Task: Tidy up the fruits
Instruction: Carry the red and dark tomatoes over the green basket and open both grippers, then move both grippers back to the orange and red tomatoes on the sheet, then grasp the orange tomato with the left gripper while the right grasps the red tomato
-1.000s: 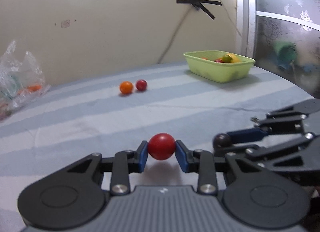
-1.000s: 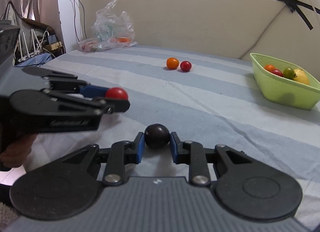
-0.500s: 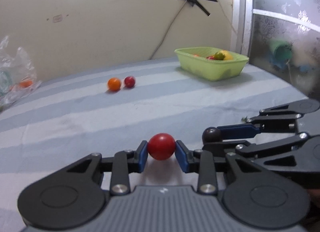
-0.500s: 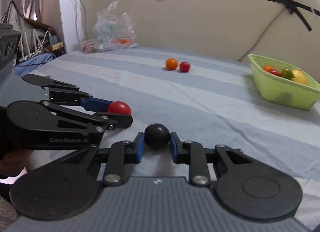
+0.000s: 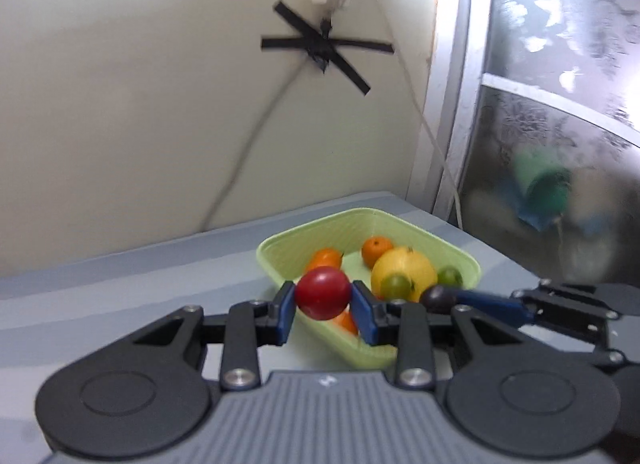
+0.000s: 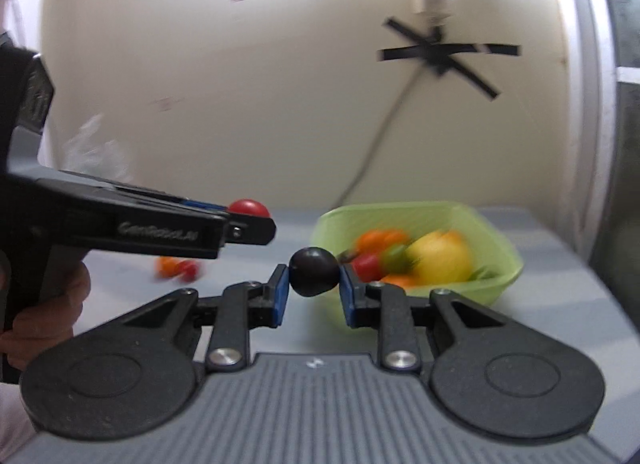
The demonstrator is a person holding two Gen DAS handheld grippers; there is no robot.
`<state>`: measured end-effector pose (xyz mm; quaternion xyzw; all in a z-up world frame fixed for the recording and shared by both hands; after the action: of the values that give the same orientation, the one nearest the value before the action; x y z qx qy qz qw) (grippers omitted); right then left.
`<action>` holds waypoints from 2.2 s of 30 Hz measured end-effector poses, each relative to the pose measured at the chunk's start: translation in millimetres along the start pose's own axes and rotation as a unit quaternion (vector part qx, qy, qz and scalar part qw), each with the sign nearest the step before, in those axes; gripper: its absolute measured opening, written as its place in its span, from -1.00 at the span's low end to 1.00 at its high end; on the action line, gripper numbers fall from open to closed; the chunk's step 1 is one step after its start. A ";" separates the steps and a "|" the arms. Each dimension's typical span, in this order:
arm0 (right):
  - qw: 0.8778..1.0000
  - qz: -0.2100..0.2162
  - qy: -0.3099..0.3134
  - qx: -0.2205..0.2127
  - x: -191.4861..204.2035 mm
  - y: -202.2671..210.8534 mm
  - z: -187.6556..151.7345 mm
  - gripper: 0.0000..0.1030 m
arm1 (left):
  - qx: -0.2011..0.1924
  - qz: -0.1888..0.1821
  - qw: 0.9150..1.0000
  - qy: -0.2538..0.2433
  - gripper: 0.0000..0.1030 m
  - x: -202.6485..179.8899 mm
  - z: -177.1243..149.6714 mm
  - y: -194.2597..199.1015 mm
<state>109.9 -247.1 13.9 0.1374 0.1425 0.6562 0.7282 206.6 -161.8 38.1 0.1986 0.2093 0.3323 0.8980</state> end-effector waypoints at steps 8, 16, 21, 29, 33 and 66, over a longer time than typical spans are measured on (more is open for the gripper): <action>0.999 -0.039 -0.015 0.014 -44.7 -73.0 21.5 -0.41 | 0.037 0.012 0.999 0.018 -0.42 18.6 2.5 -66.7; 0.998 -0.042 -0.031 0.017 -54.0 -89.7 14.4 -0.37 | 0.042 0.022 0.998 0.030 -0.33 27.7 2.1 -85.2; 0.998 -0.043 -0.043 0.007 -59.1 -87.5 17.0 -0.18 | 0.019 0.013 0.999 0.045 -0.21 27.4 9.0 -67.7; 0.998 -0.001 -0.062 -0.027 -40.6 -50.7 35.8 -0.18 | -0.061 0.017 0.997 0.050 -0.12 43.7 6.7 35.3; 0.997 0.065 -0.042 -0.021 -0.8 -28.9 38.4 -0.18 | -0.059 0.081 0.994 0.053 -0.12 88.4 -32.4 89.5; 0.960 0.196 0.065 0.188 151.5 -120.0 -11.9 -0.47 | 0.062 0.078 0.995 -0.027 -0.43 155.1 -91.1 56.0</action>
<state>230.1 -108.3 -47.6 0.2539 0.2809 0.7550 0.5353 238.9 2.7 -47.9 0.2784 0.1891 0.3826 0.8604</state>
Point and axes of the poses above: each gripper's, at about its wrist camera, not at the fingertips, and y roughly against the way its jaws point, x to its left, z to its top, the point moved 7 cm from there along -y, roughly the way its jaws point, and after that the axes turned 13 degrees about -z, right-handed, at the moved point
